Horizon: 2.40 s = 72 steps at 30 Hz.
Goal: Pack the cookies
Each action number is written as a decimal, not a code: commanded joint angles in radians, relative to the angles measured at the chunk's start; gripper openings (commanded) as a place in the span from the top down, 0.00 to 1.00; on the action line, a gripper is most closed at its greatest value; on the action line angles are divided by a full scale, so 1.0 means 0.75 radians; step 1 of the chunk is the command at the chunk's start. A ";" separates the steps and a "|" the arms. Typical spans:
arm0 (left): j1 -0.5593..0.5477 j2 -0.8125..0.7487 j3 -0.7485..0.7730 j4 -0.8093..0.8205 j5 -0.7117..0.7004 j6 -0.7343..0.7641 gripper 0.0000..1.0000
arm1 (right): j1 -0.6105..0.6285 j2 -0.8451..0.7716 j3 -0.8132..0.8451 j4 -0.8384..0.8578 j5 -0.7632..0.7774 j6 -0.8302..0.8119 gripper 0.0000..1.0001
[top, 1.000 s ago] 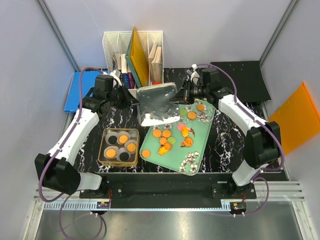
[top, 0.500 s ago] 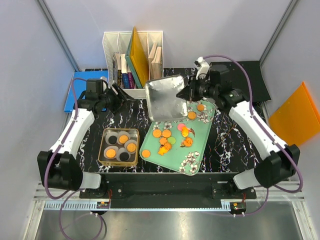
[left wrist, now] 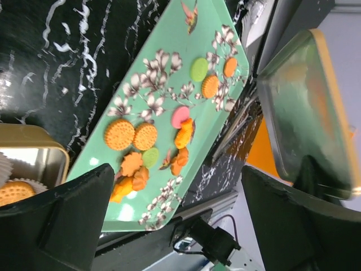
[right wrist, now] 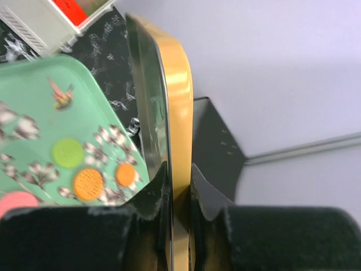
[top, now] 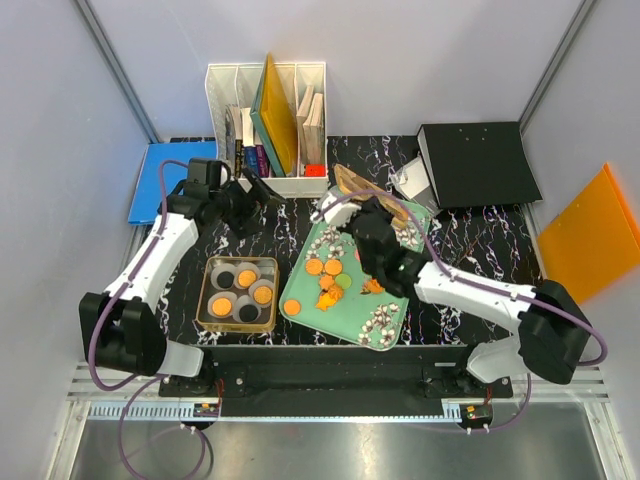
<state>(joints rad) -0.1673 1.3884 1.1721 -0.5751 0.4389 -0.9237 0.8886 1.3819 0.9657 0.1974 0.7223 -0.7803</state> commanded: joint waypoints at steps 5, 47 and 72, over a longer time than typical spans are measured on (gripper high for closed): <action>-0.035 -0.041 -0.023 0.317 0.231 -0.233 0.01 | 0.181 -0.055 -0.267 0.698 0.307 -0.565 1.00; -0.227 0.014 -0.125 0.474 0.456 -0.073 0.84 | 0.531 0.238 -0.259 1.134 0.299 -0.929 1.00; -0.133 0.131 -0.003 0.836 0.513 -0.331 0.99 | 0.615 -0.138 -0.426 1.138 0.538 -1.140 0.31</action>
<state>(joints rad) -0.3355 1.4593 1.0885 -0.0860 0.8505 -1.1500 1.3136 1.4082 0.6621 0.9604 1.0298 -1.5635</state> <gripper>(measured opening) 0.187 0.686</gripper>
